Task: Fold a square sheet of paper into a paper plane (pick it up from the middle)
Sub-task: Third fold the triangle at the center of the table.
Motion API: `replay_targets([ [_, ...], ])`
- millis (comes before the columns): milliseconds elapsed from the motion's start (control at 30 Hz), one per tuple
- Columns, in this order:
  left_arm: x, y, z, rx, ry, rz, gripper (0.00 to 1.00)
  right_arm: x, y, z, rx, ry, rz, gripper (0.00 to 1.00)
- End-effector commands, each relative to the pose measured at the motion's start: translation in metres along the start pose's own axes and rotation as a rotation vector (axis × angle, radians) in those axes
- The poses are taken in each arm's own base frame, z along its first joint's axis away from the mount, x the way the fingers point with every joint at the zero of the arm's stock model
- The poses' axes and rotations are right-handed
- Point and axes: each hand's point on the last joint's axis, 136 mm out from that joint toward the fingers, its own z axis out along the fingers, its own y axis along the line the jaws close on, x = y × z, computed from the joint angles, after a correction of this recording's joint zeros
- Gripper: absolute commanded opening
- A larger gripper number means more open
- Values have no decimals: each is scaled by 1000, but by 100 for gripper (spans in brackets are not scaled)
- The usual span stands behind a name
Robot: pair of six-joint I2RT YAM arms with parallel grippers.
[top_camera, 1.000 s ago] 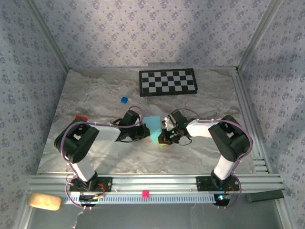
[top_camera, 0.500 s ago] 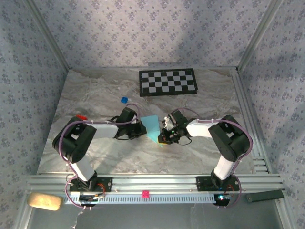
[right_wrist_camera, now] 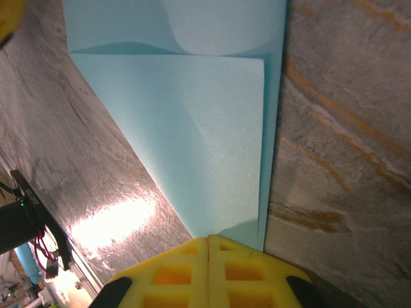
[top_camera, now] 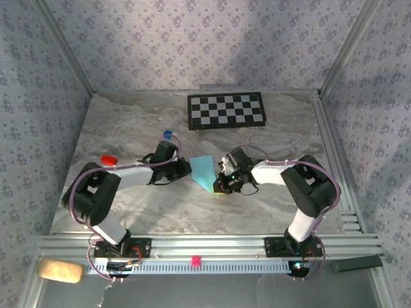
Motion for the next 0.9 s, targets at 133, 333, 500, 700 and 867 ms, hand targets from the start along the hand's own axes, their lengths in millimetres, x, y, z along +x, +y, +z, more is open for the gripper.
replay_targets([
  [133,20,-34,-2,46,14,103,15,28,-37,3,126,81,98,0],
  [333,43,-18,23,-3,104,87,11,26,-32,1,110,77,89,0],
  [500,51,6,31,-84,126,73,9,18,-18,-6,80,47,58,1],
  [700,57,18,32,-120,148,83,8,1,21,-17,3,1,-56,2],
  [867,57,17,32,-120,150,89,8,-8,38,-5,-8,22,-104,2],
])
